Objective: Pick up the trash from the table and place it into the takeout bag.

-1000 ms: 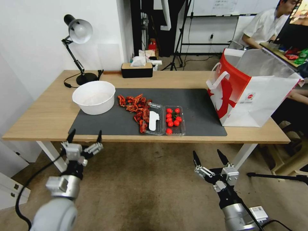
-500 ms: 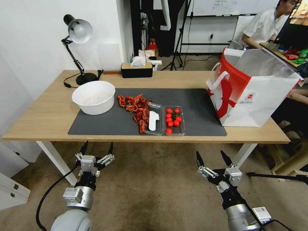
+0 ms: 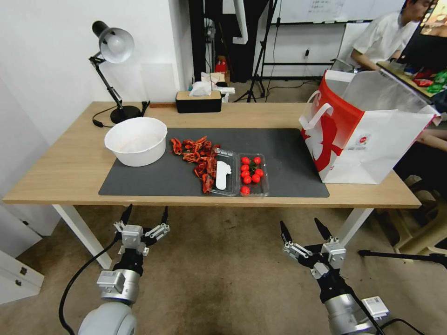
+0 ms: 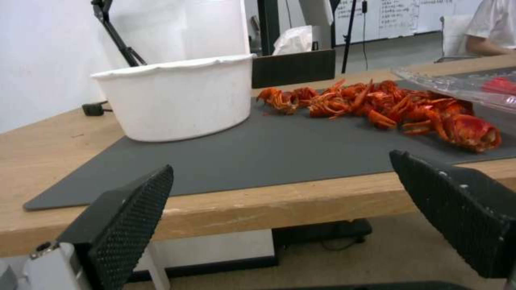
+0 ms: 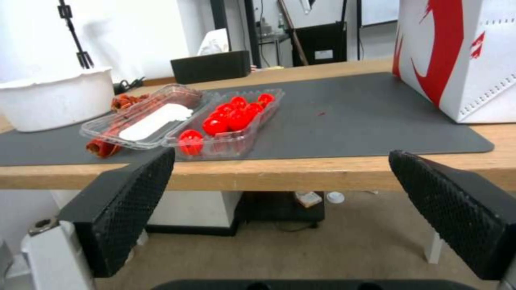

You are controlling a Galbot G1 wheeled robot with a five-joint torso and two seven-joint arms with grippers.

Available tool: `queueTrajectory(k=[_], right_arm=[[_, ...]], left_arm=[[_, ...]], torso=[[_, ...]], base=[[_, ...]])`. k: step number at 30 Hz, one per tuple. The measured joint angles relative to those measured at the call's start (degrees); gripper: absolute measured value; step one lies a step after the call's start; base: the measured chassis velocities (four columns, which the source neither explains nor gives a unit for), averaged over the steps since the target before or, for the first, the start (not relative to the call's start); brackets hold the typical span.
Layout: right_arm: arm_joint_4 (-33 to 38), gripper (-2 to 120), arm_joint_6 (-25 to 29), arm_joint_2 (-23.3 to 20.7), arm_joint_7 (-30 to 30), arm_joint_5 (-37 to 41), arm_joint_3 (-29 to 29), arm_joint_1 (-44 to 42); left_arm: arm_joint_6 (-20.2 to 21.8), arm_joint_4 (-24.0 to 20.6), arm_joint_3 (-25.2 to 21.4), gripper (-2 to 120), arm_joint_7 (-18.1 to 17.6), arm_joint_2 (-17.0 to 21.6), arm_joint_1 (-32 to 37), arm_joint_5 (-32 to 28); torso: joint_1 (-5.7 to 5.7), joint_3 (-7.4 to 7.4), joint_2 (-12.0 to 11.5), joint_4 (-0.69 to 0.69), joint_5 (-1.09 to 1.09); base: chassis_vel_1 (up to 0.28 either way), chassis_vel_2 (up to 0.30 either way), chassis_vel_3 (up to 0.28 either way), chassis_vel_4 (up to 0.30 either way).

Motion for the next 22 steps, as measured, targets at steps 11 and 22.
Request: queueTrajectory(k=[11, 22], right_arm=[[0.0, 100, 0.0, 0.0, -0.1, -0.1, 0.1, 0.1], [0.0, 100, 0.0, 0.0, -0.1, -0.1, 0.1, 0.1]], left_arm=[[0.6, 0.2, 0.0, 100, -0.3, 0.1, -0.3, 0.2], [0.6, 0.2, 0.0, 100, -0.4, 0.1, -0.3, 0.2]], torso=[[0.00, 0.00, 0.0, 0.00, 0.00], [0.00, 0.00, 0.0, 0.00, 0.00]], base=[[0.000, 0.000, 0.000, 0.000], [0.000, 0.000, 0.000, 0.000]])
